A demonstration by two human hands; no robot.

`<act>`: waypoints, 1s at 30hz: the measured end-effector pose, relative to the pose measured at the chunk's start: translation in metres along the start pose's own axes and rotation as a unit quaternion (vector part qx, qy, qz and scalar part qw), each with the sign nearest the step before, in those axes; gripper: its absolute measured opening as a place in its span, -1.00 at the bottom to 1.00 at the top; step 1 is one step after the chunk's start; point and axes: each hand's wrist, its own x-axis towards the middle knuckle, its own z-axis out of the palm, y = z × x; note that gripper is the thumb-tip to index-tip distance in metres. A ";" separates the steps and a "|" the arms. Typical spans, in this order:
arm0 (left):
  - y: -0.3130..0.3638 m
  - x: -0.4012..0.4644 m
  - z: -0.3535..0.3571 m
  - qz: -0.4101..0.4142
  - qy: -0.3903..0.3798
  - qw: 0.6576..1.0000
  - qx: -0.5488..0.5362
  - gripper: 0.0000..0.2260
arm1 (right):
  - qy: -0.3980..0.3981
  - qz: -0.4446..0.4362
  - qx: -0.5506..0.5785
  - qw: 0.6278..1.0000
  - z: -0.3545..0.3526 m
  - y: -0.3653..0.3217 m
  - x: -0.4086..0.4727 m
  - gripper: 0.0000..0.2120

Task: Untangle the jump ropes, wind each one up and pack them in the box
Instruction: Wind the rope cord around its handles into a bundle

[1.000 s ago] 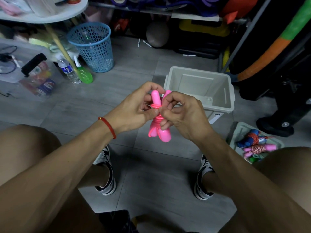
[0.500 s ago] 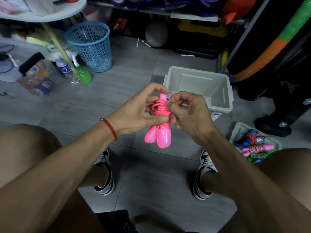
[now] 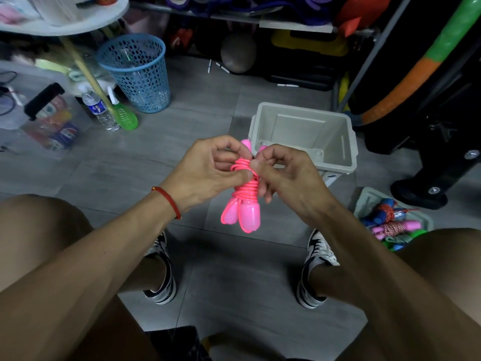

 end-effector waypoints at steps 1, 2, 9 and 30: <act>0.000 0.000 0.000 0.000 0.003 1.000 0.001 -0.78 | -0.018 0.001 0.000 1.000 -0.002 0.000 0.000 -0.86; -0.001 -0.001 -0.001 0.001 0.006 1.000 0.004 -0.79 | -0.036 0.004 0.002 0.999 -0.005 -0.001 0.000 -0.87; 0.001 -0.004 -0.003 0.015 0.020 1.000 0.011 -0.81 | -0.103 -0.006 -0.014 0.995 -0.015 -0.004 -0.003 -0.89; 0.007 0.000 -0.005 0.009 -0.008 0.998 0.055 -0.82 | -0.054 -0.145 -0.287 0.945 -0.004 0.025 0.000 -0.82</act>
